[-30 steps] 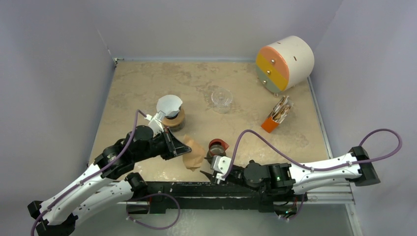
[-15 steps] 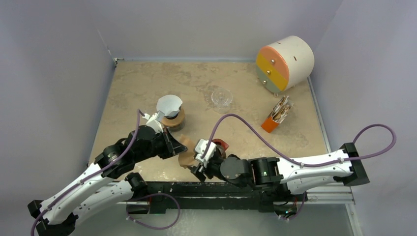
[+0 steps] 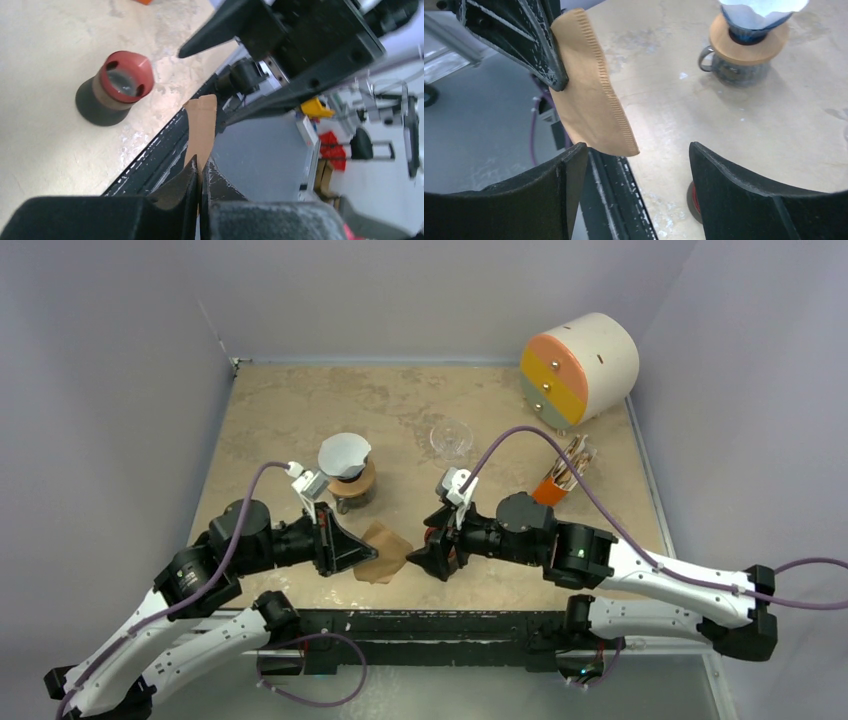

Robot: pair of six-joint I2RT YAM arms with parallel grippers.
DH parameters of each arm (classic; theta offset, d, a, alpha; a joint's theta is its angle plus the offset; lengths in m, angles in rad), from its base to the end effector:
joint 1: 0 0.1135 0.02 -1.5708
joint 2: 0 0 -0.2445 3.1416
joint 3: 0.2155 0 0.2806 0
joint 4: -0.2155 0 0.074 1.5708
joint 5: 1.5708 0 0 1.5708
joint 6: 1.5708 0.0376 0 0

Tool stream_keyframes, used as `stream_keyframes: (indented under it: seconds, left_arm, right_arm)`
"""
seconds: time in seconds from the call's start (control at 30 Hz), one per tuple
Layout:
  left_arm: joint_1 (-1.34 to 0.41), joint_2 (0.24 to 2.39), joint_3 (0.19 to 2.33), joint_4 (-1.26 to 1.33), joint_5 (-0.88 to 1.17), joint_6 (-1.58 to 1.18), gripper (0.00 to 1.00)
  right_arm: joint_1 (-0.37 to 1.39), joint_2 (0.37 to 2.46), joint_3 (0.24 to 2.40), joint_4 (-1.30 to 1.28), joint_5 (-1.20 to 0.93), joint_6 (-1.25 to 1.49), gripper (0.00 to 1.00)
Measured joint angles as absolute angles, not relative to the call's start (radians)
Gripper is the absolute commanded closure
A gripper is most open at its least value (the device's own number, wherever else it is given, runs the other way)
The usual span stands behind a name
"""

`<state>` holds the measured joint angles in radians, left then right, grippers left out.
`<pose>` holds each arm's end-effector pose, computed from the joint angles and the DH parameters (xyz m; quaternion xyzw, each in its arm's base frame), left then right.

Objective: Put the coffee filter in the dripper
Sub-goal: Pick up the coffee filter from the center of the board.

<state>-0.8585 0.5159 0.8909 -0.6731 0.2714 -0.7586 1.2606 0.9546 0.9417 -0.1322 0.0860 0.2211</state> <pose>0.0876 -0.1169 0.3580 0.1201 0.7919 -0.5010 0.3279 0.0836 0.2503 0.3534 -0.3510 0.6700 0.4170 0.5041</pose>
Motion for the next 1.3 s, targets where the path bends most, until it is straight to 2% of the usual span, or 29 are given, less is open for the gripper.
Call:
stream_keyframes:
  seconds: [0.3, 0.4, 0.57, 0.63, 0.73, 0.8, 0.97, 1.13, 1.3]
  left_arm:
    - [-0.859, 0.574, 0.951, -0.612, 0.55, -0.581, 1.0]
    - [-0.859, 0.603, 0.967, -0.605, 0.605, -0.544, 1.0]
    - [-0.859, 0.624, 0.973, -0.599, 0.648, -0.512, 1.0]
    - [-0.859, 0.624, 0.973, -0.599, 0.656, -0.507, 1.0]
    - [-0.859, 0.624, 0.973, -0.592, 0.662, -0.503, 1.0]
    - [-0.859, 0.622, 0.973, -0.591, 0.663, -0.503, 1.0]
    - [-0.859, 0.618, 0.973, -0.585, 0.662, -0.504, 1.0]
    - [-0.859, 0.617, 0.973, -0.593, 0.633, -0.498, 0.56]
    - [-0.859, 0.604, 0.973, -0.609, 0.618, -0.495, 0.47]
  right_arm:
    - [1.19, 0.994, 0.942, -0.118, -0.285, 0.243, 0.22]
    - [1.186, 1.029, 0.943, -0.098, -0.381, 0.259, 0.27]
    - [1.181, 1.055, 0.943, -0.031, -0.475, 0.295, 0.46]
    - [1.179, 1.058, 0.943, -0.001, -0.498, 0.307, 0.56]
    - [1.177, 1.061, 0.943, 0.028, -0.521, 0.318, 0.78]
    - [1.177, 1.063, 0.943, 0.044, -0.536, 0.33, 0.98]
    - [1.177, 1.077, 0.943, 0.073, -0.571, 0.344, 1.0]
    - [1.177, 1.079, 0.942, 0.082, -0.599, 0.347, 1.0]
    - [1.177, 1.062, 0.942, 0.053, -0.624, 0.336, 1.0]
